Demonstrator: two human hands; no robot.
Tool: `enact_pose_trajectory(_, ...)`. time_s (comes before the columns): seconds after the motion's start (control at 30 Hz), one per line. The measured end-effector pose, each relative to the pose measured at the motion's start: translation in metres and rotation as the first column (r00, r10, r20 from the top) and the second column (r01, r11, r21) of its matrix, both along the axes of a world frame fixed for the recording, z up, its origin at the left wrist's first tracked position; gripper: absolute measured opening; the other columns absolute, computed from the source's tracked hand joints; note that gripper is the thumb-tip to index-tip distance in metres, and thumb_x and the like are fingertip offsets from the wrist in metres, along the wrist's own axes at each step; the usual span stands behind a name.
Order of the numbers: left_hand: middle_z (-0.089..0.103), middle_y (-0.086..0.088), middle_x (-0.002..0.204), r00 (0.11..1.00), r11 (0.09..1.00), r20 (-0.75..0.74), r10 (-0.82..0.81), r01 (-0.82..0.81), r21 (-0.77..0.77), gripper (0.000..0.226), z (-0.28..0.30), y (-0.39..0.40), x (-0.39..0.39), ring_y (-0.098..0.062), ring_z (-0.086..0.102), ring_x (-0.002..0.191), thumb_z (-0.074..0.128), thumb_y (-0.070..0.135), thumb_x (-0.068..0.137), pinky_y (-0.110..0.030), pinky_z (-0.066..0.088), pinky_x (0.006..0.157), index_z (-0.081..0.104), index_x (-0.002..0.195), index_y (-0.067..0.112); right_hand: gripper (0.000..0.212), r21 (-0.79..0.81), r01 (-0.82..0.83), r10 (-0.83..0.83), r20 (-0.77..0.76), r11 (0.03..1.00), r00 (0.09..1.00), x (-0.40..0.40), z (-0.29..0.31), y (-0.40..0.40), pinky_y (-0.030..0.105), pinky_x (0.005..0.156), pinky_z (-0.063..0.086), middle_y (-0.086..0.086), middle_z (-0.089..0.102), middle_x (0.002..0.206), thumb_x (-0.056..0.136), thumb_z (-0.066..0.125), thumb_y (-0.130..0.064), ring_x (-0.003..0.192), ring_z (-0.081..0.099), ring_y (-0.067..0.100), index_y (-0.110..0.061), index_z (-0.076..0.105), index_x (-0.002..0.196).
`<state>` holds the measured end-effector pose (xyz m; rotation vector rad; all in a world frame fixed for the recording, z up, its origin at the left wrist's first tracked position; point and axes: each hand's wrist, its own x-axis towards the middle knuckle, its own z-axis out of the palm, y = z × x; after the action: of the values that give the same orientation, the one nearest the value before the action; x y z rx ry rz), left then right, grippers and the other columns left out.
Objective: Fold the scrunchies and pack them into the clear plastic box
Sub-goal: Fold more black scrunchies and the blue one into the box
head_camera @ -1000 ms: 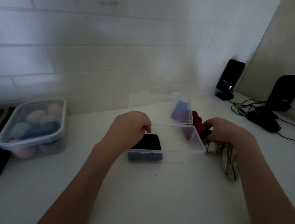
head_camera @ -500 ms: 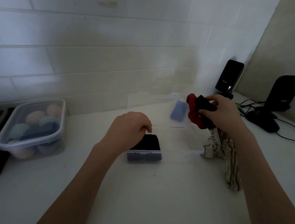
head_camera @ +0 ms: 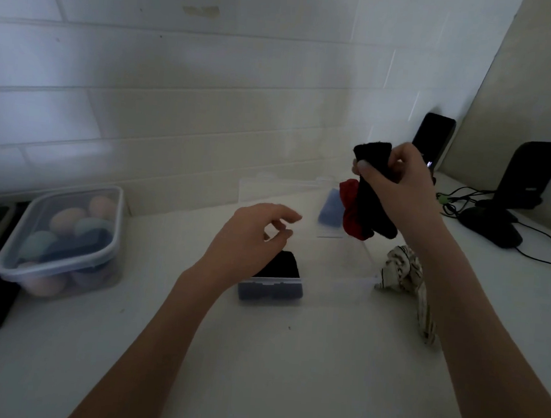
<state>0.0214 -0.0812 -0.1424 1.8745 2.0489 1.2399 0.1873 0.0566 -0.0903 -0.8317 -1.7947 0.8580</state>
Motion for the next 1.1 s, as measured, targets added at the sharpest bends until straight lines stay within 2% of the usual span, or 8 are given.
enact_pose_trajectory(0.1,0.061,0.016,0.111,0.990,0.998,0.130,-0.048,0.043,0.046,0.038,0.002,0.000,0.006,0.006,0.057,0.099,0.066,0.031,0.083,-0.009,0.048,0.080,0.056,0.119,0.028,0.036,-0.084,-0.171,0.158,-0.137,0.982,0.978,-0.007,0.009,-0.019,0.057,0.085,0.052,0.027,0.066,0.101,0.079,0.068,-0.029,0.096,0.067,0.037,-0.002,0.045,0.088)
enact_pose_trajectory(0.27,0.064,0.015,0.116,0.846,0.984,0.506,-0.170,0.176,0.036,0.057,0.007,0.000,0.015,0.002,0.059,0.109,0.073,0.037,0.074,-0.019,0.048,0.091,0.051,0.126,0.024,0.016,-0.246,-0.498,0.357,-0.449,0.832,0.819,-0.025,0.010,-0.046,0.032,0.073,0.059,0.012,0.074,0.091,0.089,0.061,-0.018,0.088,0.071,0.024,-0.007,0.063,0.099)
enact_pose_trajectory(0.43,0.075,-0.005,0.095,0.760,0.985,0.627,-0.171,0.148,0.089,0.023,0.009,0.001,0.022,-0.020,0.071,0.089,0.066,0.027,0.083,-0.035,0.056,0.079,0.067,0.102,0.013,0.048,-0.236,-0.457,0.371,-0.332,0.857,0.867,-0.043,-0.002,-0.052,0.050,0.084,0.053,0.044,0.054,0.098,0.083,0.067,-0.027,0.090,0.064,0.043,0.016,0.050,0.095)
enact_pose_trajectory(0.6,0.076,-0.006,0.089,0.641,0.981,0.743,-0.195,0.113,0.160,0.018,0.011,-0.001,0.014,-0.024,0.072,0.086,0.065,0.023,0.083,-0.031,0.058,0.072,0.070,0.098,0.014,0.045,-0.309,-0.498,0.457,-0.196,0.811,0.867,-0.038,-0.009,-0.036,0.027,0.068,0.055,-0.002,0.075,0.077,0.067,0.081,-0.037,0.074,0.070,0.012,-0.015,0.053,0.095)
enact_pose_trajectory(0.77,0.074,0.013,0.080,0.756,0.977,0.633,-0.164,0.038,0.208,0.015,0.011,0.000,0.011,-0.004,0.068,0.078,0.070,0.019,0.080,-0.012,0.049,0.065,0.069,0.086,0.033,0.030,-0.254,-0.595,0.569,-0.173,0.763,0.804,-0.037,-0.012,-0.034,0.019,0.076,0.053,-0.001,0.077,0.092,0.073,0.075,-0.015,0.091,0.071,0.012,-0.023,0.068,0.102)
enact_pose_trajectory(0.87,0.055,0.012,0.073,0.899,0.932,0.398,0.184,-0.289,0.221,0.027,0.005,0.004,0.005,-0.004,0.048,0.065,0.077,0.029,0.071,-0.009,0.038,0.060,0.051,0.073,0.035,0.025,-0.107,-0.535,0.521,-0.130,0.838,0.844,-0.037,-0.010,-0.036,0.021,0.080,0.054,-0.007,0.076,0.089,0.074,0.074,-0.011,0.090,0.070,0.010,-0.026,0.071,0.094)
enact_pose_trajectory(0.97,0.044,0.008,0.057,0.839,0.898,0.485,0.248,-0.387,0.209,0.036,0.003,0.003,-0.004,-0.005,0.036,0.050,0.076,0.030,0.072,-0.013,0.034,0.050,0.042,0.066,0.024,0.031,-0.028,-0.533,0.529,-0.088,0.845,0.844,-0.038,-0.008,-0.039,0.019,0.077,0.053,-0.014,0.074,0.081,0.076,0.071,-0.001,0.083,0.068,0.005,-0.028,0.069,0.091)
enact_pose_trajectory(1.1,0.068,0.005,0.057,0.626,0.982,0.780,0.003,-0.147,0.115,0.016,0.008,0.006,-0.004,-0.007,0.061,0.049,0.056,0.020,0.091,-0.020,0.045,0.047,0.061,0.079,0.012,0.019,0.074,-0.494,0.496,-0.012,0.866,0.868,-0.039,-0.009,-0.044,0.022,0.074,0.051,0.001,0.073,0.085,0.075,0.071,0.004,0.081,0.066,0.008,-0.009,0.067,0.088)
